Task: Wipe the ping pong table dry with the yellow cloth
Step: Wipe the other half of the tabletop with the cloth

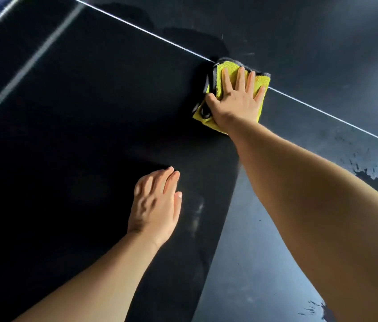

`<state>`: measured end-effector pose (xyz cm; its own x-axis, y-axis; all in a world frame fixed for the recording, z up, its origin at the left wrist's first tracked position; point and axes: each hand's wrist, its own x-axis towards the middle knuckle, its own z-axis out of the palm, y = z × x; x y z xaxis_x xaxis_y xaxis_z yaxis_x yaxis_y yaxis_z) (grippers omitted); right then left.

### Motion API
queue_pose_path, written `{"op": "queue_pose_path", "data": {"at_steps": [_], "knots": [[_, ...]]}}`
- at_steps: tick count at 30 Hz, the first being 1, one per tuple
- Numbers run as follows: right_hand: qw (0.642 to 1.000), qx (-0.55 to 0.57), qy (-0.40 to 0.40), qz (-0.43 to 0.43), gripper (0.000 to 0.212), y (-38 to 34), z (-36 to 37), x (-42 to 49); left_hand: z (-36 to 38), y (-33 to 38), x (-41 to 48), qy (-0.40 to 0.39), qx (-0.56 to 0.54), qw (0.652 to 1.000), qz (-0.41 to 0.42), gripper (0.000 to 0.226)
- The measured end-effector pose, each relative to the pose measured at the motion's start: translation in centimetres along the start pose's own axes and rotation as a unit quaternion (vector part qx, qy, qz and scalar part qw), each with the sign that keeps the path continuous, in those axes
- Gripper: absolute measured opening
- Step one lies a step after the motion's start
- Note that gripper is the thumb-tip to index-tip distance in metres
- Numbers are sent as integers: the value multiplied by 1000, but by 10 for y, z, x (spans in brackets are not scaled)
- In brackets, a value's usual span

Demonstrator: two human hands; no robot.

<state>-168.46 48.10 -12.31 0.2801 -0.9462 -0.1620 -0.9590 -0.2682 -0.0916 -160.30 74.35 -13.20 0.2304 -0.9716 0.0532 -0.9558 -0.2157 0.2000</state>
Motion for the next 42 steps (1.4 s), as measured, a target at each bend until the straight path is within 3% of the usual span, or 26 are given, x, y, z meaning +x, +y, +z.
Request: {"op": "queue_pose_path", "data": {"at_steps": [7,15,25,33,38,42], "knots": [[1000,5,3,-9,69,44,-7,34,0,3,5,14,2,1000,-4,44],[998,23,2,63,69,78,-3,-8,0,4,6,15,21,1000,-9,48],[998,14,-19,58,72,50,18,-151,-1,5,1,42,-10,999,3,44],[999,5,-22,30,71,18,43,-285,-20,5,-35,88,-10,990,108,34],[999,5,-27,21,71,-1,55,-361,-35,4,-109,87,-35,985,147,31],[999,-3,-41,10,71,-20,62,-424,-44,-13,-183,59,-49,989,123,34]]}}
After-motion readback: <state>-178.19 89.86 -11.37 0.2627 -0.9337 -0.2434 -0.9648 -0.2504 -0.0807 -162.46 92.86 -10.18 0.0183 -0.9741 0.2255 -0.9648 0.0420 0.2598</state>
